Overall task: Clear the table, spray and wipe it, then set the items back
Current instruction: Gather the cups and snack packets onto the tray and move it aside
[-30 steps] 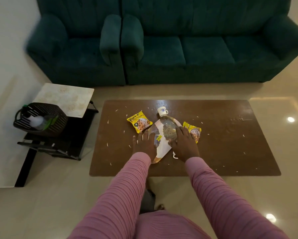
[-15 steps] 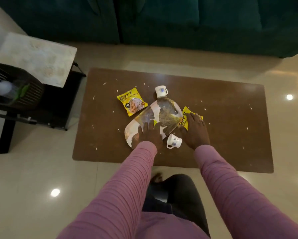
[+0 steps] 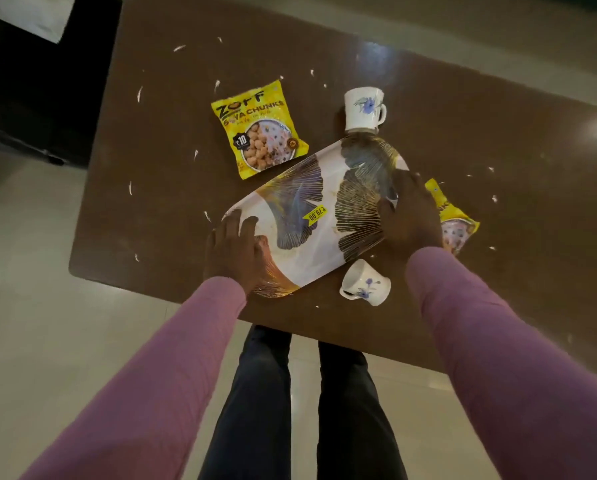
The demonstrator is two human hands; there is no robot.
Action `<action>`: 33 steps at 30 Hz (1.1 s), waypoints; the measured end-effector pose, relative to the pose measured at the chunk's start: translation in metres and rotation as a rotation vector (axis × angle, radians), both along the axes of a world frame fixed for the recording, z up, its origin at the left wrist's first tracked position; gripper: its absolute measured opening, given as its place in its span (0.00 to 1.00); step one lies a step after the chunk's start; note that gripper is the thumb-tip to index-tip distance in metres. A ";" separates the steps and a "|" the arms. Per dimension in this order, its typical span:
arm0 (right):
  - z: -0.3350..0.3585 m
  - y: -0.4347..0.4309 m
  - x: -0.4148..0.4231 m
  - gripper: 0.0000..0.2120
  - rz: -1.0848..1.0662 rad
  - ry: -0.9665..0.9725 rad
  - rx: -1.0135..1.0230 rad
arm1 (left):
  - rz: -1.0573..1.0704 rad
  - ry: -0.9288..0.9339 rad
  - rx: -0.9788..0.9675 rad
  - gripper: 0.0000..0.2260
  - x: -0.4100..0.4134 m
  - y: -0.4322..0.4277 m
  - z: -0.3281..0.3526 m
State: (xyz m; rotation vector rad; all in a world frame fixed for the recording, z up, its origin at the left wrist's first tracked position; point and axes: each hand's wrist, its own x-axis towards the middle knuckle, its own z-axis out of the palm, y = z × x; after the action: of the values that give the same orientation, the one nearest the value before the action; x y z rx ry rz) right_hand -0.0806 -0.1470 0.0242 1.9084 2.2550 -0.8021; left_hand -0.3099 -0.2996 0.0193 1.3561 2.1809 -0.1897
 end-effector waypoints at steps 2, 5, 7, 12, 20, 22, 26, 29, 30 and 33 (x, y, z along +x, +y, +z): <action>-0.013 0.010 -0.002 0.21 -0.021 -0.005 0.004 | 0.053 0.042 0.054 0.19 0.005 -0.007 -0.003; -0.021 0.022 -0.005 0.21 -0.076 0.002 0.004 | 0.375 0.077 0.063 0.22 0.015 -0.017 -0.004; -0.024 0.030 -0.005 0.22 -0.101 0.022 0.005 | 0.661 0.062 0.002 0.24 0.021 -0.019 0.001; -0.019 0.041 0.007 0.21 -0.152 -0.017 -0.014 | 0.967 -0.068 -0.070 0.17 0.029 -0.013 0.005; -0.022 0.023 0.065 0.17 -0.385 -0.157 -0.044 | 0.792 -0.288 0.090 0.19 0.007 0.046 -0.001; -0.021 0.018 0.077 0.14 -0.453 -0.168 -0.066 | 0.749 -0.306 0.079 0.19 0.006 0.062 -0.007; -0.016 0.009 0.089 0.13 -0.539 -0.115 -0.092 | 0.639 -0.319 0.114 0.19 0.005 0.074 -0.016; -0.012 0.010 0.091 0.14 -0.569 -0.101 -0.128 | 0.601 -0.310 0.120 0.19 0.004 0.071 -0.020; -0.013 0.011 0.090 0.15 -0.574 -0.102 -0.154 | 0.582 -0.260 0.139 0.20 0.005 0.070 -0.019; -0.010 0.018 0.082 0.19 -0.579 -0.125 -0.151 | 0.600 -0.010 0.170 0.21 0.023 0.058 -0.008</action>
State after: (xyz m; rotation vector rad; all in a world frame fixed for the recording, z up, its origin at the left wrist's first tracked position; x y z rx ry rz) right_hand 0.0017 -0.1291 0.0143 2.4803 1.5255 -0.8427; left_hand -0.2871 -0.2412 0.0110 0.7218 2.5275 0.2329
